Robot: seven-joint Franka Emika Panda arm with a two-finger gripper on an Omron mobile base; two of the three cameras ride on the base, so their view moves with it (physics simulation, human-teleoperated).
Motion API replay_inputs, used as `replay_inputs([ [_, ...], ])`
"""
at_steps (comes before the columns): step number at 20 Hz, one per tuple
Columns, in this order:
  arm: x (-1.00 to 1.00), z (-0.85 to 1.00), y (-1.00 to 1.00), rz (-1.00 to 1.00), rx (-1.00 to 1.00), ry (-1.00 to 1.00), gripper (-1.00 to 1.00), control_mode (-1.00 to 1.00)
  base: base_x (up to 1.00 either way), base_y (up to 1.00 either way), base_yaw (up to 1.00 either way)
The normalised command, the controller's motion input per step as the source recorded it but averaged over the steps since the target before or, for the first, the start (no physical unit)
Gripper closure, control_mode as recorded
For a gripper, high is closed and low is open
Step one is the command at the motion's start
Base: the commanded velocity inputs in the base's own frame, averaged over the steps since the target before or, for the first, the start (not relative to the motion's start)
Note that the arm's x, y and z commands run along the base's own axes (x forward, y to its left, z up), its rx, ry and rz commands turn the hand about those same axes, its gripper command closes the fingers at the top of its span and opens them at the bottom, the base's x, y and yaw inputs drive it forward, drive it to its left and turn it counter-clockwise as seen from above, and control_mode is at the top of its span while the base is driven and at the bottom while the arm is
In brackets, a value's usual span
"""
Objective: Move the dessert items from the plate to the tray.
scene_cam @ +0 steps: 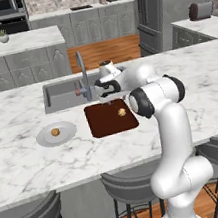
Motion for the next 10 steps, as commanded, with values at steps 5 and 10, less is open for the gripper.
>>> replay_inputs([
  [5, -0.93, 0.53, 0.75, 0.0, 0.0, -0.21, -1.0, -1.0, 0.0, 0.0, 0.0],
  [10, -0.91, 0.25, 0.49, 0.05, 0.07, -0.3, -1.0, -1.0, 0.0, 0.0, 0.0],
])
